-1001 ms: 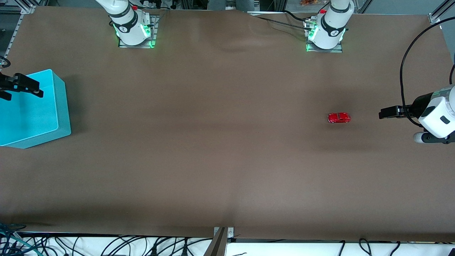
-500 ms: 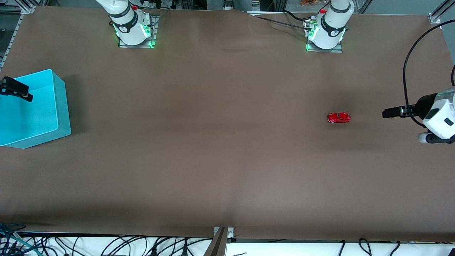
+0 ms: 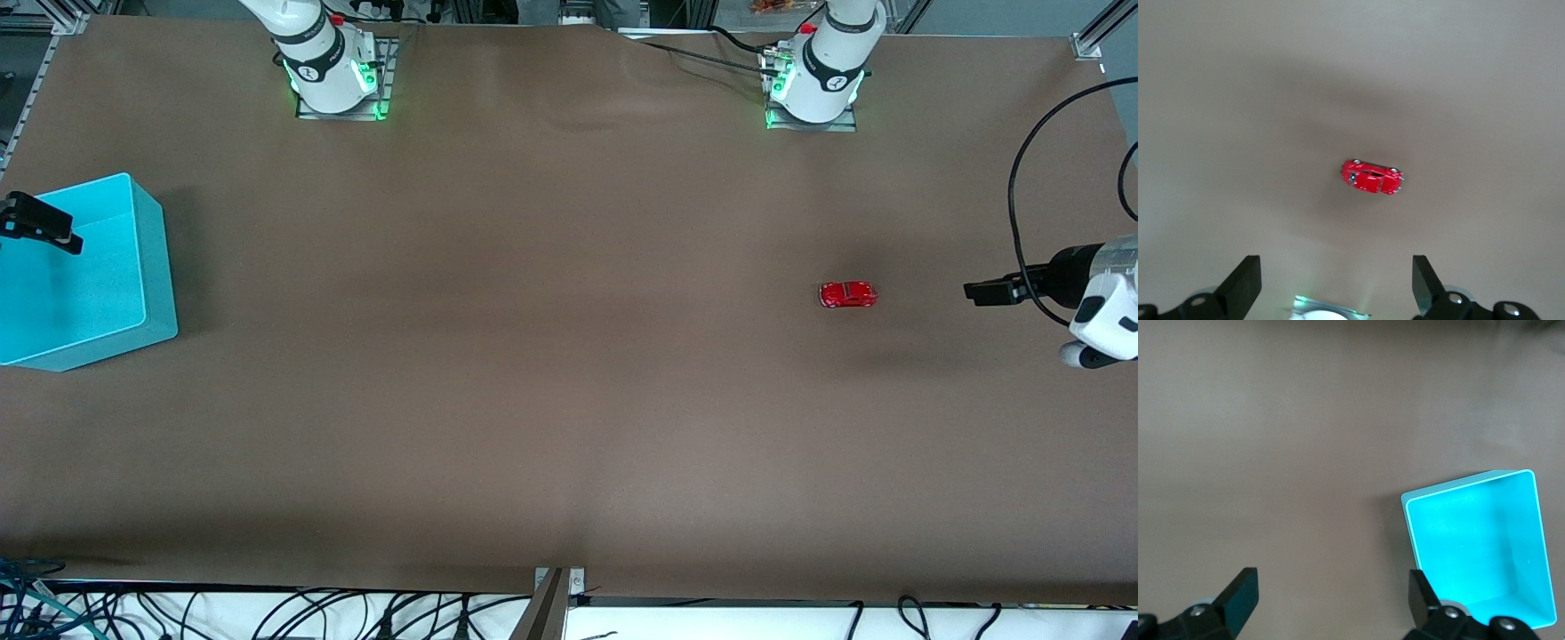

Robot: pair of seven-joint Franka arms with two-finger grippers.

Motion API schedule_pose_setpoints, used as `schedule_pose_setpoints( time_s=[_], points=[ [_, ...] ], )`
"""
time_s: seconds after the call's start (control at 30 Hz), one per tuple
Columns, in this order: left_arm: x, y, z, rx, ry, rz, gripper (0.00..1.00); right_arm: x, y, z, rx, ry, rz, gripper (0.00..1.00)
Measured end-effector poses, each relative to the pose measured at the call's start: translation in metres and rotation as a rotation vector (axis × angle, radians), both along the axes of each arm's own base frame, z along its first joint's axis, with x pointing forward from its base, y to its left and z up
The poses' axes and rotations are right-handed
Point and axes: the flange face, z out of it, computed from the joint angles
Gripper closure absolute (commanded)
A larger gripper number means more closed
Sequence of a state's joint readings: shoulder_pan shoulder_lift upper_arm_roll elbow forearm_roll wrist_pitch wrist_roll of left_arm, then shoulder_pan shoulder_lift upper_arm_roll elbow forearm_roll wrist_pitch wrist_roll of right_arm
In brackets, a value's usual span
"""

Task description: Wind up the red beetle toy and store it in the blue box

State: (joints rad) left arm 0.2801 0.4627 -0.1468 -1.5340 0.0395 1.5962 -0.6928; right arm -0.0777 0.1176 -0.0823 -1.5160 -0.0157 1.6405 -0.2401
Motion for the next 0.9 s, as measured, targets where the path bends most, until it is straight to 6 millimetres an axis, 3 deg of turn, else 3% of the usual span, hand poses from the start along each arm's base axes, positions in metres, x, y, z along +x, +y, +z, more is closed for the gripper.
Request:
schedule_pose_setpoints(
  time_s=[0.23,0.47,0.9],
  points=[
    [-0.014,-0.002,-0.068,0.117,0.015,0.296,0.0,0.0,0.0,0.0,0.0,0.0,0.0,0.0],
    [-0.024,-0.012,-0.096,0.167,0.032,0.484,0.0,0.0,0.0,0.0,0.0,-0.001,-0.001,0.0],
    [-0.058,-0.036,-0.152,0.219,0.063,0.59,0.0,0.0,0.0,0.0,0.0,-0.001,-0.001,0.0]
  ],
)
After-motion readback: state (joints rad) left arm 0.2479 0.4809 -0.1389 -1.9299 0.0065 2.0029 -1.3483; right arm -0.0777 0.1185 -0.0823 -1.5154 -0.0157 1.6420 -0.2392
